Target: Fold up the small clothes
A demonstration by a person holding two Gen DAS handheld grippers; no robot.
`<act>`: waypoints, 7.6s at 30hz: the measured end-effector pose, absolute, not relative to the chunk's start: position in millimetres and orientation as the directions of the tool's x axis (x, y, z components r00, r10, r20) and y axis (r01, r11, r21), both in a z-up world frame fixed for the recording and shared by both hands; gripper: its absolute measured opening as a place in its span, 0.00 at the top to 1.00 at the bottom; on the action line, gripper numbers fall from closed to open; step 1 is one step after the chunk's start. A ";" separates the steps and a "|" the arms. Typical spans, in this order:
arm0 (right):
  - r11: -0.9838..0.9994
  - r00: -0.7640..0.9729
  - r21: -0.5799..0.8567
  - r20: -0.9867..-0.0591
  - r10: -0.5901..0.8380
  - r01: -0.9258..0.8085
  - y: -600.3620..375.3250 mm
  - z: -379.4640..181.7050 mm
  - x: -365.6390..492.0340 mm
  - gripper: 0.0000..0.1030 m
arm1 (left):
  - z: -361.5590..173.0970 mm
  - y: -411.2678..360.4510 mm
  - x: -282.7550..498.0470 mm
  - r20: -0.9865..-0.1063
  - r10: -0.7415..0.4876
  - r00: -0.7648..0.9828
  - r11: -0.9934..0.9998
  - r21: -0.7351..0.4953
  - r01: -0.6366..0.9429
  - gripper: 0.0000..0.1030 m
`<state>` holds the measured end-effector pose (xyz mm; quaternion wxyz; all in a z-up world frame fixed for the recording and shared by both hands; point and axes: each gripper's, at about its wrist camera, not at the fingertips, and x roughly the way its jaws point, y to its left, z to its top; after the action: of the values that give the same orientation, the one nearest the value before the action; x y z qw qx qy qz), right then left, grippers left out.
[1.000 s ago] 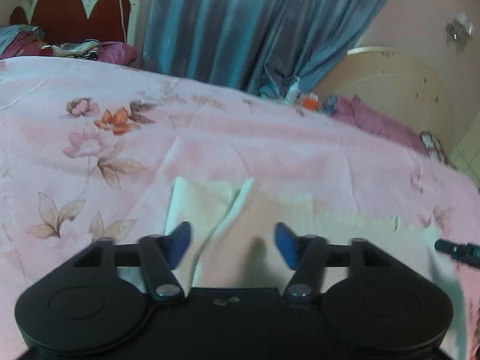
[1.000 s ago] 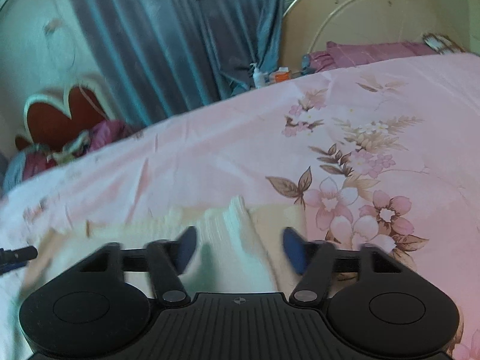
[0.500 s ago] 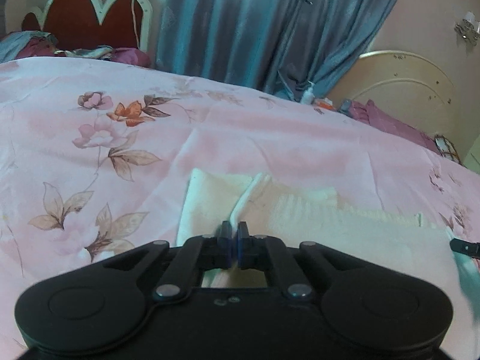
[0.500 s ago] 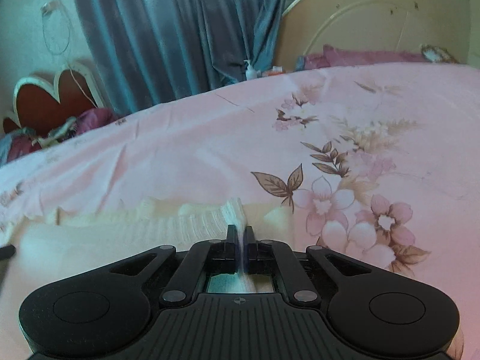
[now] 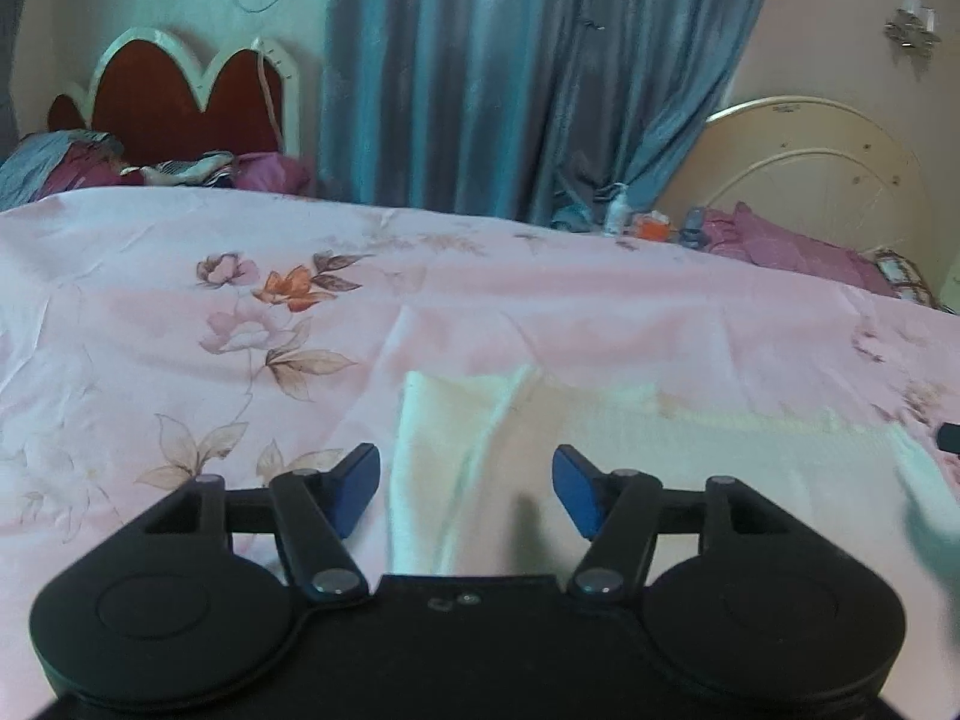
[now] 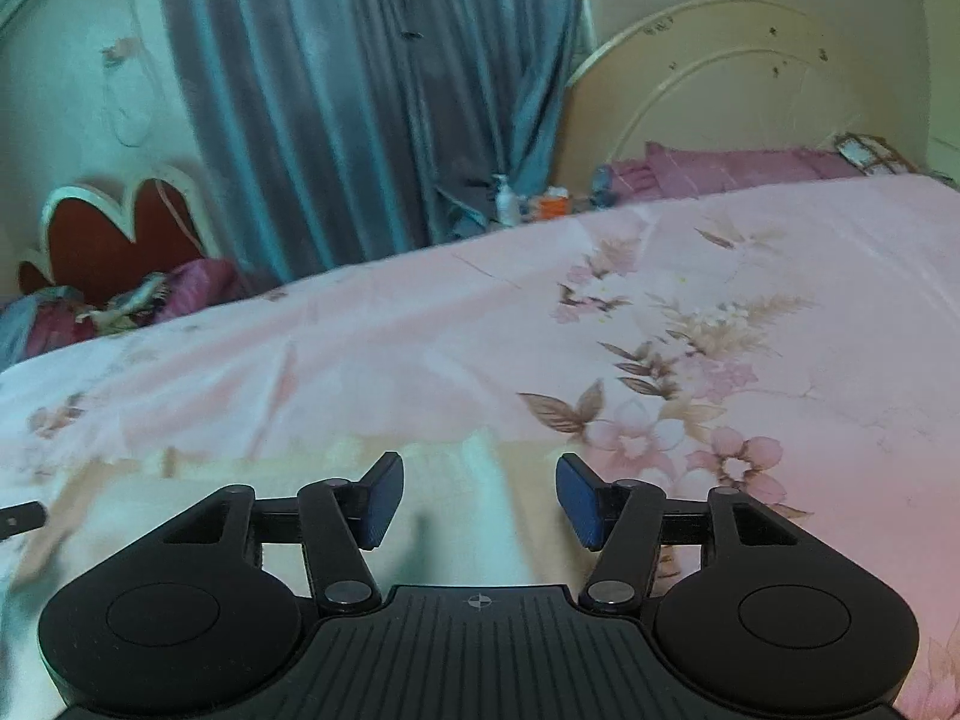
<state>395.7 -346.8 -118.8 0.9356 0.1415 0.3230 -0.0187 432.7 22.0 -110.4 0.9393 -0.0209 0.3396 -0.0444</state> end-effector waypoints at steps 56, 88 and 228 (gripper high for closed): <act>0.997 0.676 0.070 -0.736 0.039 0.019 -228.7 -153.2 303.7 0.55 | -138.1 0.3 357.2 -0.752 -0.196 0.629 0.961 -0.021 0.275 0.35; 0.985 0.701 0.154 -0.711 0.057 0.076 -208.4 -130.4 258.2 0.53 | -135.7 79.7 288.0 -0.773 -0.446 0.450 0.868 -0.497 0.006 0.23; 0.834 0.694 0.506 -0.681 0.231 0.219 -420.1 -146.2 421.0 0.46 | -135.8 -109.6 484.2 -0.664 -0.441 0.604 0.884 -0.438 0.163 0.33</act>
<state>421.0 -420.1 -146.2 0.8743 0.2879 0.3909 0.0036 484.2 -109.6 -135.8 0.8794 -0.1691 0.4106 -0.1717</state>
